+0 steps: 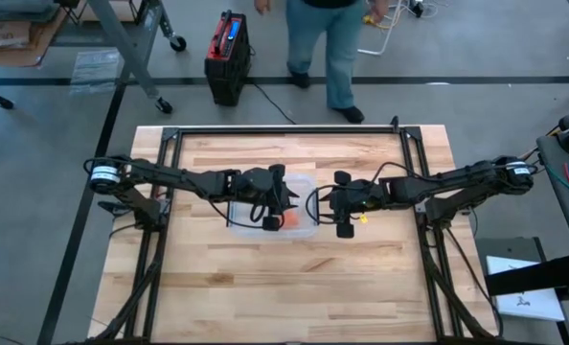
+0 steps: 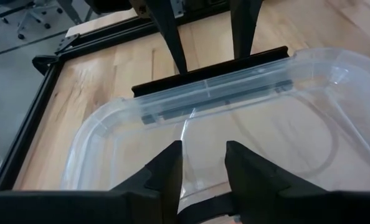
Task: Roll bandage
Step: Close the transparent bin
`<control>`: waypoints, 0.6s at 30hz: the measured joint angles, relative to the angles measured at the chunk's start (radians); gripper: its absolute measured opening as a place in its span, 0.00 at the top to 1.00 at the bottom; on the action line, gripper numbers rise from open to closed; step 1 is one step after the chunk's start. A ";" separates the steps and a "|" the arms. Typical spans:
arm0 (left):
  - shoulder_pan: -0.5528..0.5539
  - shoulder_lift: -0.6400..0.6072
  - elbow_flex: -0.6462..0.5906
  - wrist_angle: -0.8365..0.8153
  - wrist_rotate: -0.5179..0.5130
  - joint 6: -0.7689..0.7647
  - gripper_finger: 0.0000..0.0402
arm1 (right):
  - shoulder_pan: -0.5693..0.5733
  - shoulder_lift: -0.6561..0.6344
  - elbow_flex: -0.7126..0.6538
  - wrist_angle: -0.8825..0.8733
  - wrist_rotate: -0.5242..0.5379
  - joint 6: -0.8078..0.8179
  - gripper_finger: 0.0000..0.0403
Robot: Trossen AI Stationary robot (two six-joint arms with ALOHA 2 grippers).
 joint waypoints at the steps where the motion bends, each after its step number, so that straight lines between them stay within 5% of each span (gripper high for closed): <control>1: 0.000 0.000 0.000 0.001 0.001 0.005 0.70 | 0.000 0.000 0.001 -0.004 0.000 0.000 0.51; 18: -0.002 -0.067 0.017 -0.003 0.016 0.055 0.75 | 0.000 0.000 0.004 -0.025 0.008 0.027 0.51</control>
